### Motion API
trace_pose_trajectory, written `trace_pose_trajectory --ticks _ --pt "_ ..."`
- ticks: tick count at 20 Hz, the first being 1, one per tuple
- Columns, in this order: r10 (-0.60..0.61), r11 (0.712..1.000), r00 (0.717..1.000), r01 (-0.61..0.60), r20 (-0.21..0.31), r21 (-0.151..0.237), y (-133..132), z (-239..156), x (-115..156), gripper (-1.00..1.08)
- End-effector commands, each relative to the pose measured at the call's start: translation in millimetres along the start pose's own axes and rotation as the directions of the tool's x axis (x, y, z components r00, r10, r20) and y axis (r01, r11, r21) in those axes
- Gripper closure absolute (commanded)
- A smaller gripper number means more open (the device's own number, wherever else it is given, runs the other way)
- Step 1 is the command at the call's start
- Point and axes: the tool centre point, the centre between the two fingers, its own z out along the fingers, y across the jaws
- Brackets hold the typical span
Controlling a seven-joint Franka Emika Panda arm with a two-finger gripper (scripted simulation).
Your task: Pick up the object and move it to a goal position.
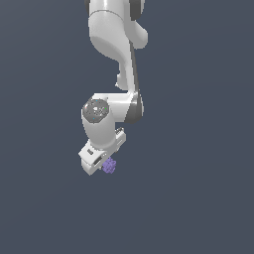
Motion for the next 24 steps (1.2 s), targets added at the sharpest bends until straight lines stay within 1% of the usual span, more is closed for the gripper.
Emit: trace_pose_trajectory --ticks 1,10,19,24 --pt "-0.021 1.0 1.0 0.021 -0.001 0.001 2 3 -1 -0.92" --pt "-0.032 0.999 0.999 0.032 -0.001 0.003 3 8 -2 -0.92" --pt "-0.036 0.999 0.999 0.036 -0.001 0.003 2 50 -2 -0.92" --pt "-0.036 0.999 0.999 0.036 -0.001 0.003 3 55 -2 -0.92"
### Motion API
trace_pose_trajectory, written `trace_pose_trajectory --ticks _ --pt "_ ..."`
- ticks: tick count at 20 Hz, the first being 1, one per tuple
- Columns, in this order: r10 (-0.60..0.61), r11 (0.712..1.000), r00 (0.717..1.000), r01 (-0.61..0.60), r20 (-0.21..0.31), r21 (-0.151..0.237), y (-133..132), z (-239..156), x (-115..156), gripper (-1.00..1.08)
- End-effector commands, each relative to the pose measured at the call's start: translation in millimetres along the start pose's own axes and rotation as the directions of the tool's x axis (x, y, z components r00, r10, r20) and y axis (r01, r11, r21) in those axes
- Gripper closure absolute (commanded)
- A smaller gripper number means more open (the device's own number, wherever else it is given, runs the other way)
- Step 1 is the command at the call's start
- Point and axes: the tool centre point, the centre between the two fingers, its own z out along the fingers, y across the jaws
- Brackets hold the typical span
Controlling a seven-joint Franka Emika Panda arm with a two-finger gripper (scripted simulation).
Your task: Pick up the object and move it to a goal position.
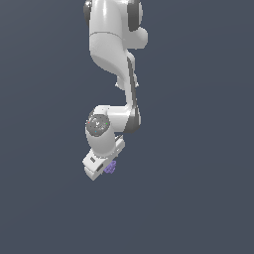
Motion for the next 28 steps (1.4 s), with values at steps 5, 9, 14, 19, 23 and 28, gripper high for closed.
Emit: trace_pose_trajectory --ticks 5,9,14,19,23,28 --pt "0.0 1.0 1.0 0.0 -0.001 -0.002 1 0 1 1.08" --pt "0.0 1.0 1.0 0.0 -0.001 -0.002 1 0 1 1.08" --pt "0.0 1.0 1.0 0.0 -0.001 -0.002 0 0 1 1.08" --pt "0.0 1.0 1.0 0.0 -0.001 -0.002 -7 -2 2 1.08" --pt "0.0 1.0 1.0 0.0 -0.001 -0.002 -20 -4 5 1.08" --pt "0.0 1.0 1.0 0.0 -0.001 -0.002 -46 -9 10 1.08"
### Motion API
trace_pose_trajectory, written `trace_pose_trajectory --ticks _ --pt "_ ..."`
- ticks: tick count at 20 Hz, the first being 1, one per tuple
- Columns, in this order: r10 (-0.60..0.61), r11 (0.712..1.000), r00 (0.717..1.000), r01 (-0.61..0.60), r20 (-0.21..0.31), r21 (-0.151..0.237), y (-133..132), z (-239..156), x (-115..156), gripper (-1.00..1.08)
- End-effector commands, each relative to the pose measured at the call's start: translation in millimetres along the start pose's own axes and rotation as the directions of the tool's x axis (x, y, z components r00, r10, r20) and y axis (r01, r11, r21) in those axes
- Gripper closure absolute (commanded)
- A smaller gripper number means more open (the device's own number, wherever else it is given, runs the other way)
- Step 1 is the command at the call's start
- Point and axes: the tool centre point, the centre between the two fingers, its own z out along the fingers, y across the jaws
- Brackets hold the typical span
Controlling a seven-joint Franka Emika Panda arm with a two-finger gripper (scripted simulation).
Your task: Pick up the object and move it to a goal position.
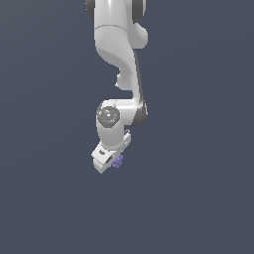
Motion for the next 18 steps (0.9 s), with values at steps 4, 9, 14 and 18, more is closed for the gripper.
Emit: trace_pose_trajectory --ticks 4,9,14,18 --pt "-0.001 1.0 1.0 0.001 0.0 0.0 -39 -7 9 1.08" --pt "-0.001 1.0 1.0 0.001 0.0 0.0 -85 -15 18 1.08" --pt "-0.001 1.0 1.0 0.001 0.0 0.0 -132 -24 29 1.08" --pt "-0.001 1.0 1.0 0.001 0.0 0.0 -164 -30 37 1.08"
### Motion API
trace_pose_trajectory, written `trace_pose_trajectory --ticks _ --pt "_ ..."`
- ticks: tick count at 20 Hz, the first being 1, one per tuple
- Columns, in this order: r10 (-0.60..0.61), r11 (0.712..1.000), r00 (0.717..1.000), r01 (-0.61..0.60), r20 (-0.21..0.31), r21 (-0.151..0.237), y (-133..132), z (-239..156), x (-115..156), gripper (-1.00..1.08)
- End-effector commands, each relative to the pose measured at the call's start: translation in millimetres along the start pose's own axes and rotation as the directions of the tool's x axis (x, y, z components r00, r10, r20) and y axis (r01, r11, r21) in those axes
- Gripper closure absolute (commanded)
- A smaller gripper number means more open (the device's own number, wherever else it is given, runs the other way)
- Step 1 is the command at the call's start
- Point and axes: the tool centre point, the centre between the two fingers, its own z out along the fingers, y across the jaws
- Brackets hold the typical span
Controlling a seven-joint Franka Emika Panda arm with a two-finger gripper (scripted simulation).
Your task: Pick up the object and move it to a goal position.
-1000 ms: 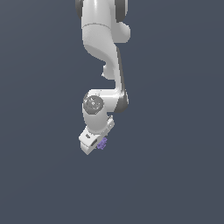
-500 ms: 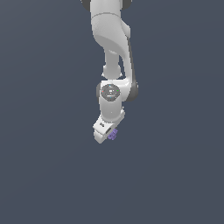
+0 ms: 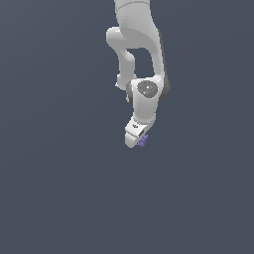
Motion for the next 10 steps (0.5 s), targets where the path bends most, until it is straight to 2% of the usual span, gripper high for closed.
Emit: trace_pose_trajectory --ticks 1,6,10 --pt "0.001 1.0 1.0 -0.001 0.0 0.0 -19 -4 4 1.08" --pt "0.001 1.0 1.0 -0.001 0.0 0.0 -46 -9 12 1.08" --pt "0.001 1.0 1.0 -0.001 0.0 0.0 -56 -11 15 1.08"
